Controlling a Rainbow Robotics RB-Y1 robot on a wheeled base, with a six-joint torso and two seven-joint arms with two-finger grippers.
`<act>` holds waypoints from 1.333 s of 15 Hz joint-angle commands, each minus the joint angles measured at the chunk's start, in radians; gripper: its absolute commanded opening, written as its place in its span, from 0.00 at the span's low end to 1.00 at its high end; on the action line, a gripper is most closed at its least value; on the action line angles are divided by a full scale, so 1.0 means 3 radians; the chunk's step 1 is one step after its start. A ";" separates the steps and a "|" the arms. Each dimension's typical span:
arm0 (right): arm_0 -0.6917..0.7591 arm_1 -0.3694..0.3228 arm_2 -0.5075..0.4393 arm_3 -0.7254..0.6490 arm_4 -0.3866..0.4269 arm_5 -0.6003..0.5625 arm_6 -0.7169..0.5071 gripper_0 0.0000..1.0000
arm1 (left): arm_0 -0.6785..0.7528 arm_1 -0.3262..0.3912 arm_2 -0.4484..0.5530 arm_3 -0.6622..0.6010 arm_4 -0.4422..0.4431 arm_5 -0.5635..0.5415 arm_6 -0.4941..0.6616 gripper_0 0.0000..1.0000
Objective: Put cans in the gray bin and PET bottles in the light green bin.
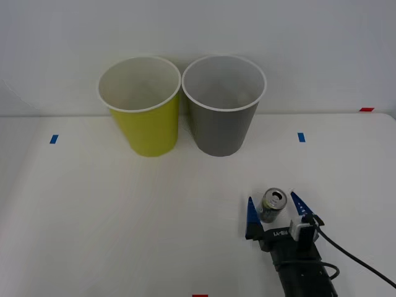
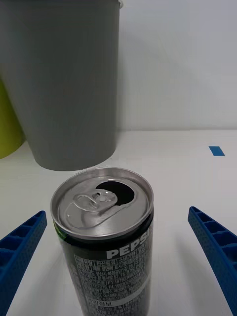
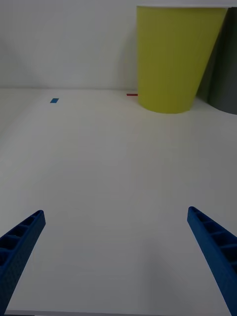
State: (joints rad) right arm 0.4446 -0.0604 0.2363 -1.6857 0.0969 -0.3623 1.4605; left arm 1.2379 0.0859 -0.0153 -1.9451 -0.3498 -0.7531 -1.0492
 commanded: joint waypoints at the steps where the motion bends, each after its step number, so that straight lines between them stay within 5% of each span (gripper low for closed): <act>1: -0.0020 0.0007 -0.0010 -0.0001 0.0009 0.0011 0.0020 1.00 | 0.0000 0.0000 0.0000 0.0000 0.0000 0.0000 0.0000 1.00; 4: -0.0020 0.0022 -0.0015 -0.0001 0.0025 0.0011 0.0035 1.00 | 0.0000 0.0000 0.0000 0.0000 0.0000 0.0000 0.0000 1.00; 7: -0.0020 0.0022 -0.0015 -0.0001 0.0050 0.0006 0.0066 0.34 | 0.0000 0.0000 0.0000 0.0000 0.0000 0.0000 0.0000 1.00; 8: -0.0020 0.0028 -0.0026 -0.0001 0.0066 0.0006 0.0081 0.19 | 0.0000 0.0000 0.0000 0.0000 0.0000 0.0000 0.0000 1.00; 13: 0.0006 0.0038 -0.0021 -0.0001 0.0081 -0.0004 0.0102 0.07 | 0.0000 0.0000 0.0000 0.0000 0.0000 0.0000 0.0000 1.00; 20: -0.0045 -0.0187 0.0005 -0.0215 0.0035 0.0206 0.0015 0.06 | 0.0000 0.0000 0.0000 0.0000 0.0000 0.0000 0.0000 1.00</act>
State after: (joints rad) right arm 0.4368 -0.1056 0.2342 -1.7258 0.1124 -0.3321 1.4686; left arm 1.2379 0.0859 -0.0153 -1.9451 -0.3498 -0.7531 -1.0493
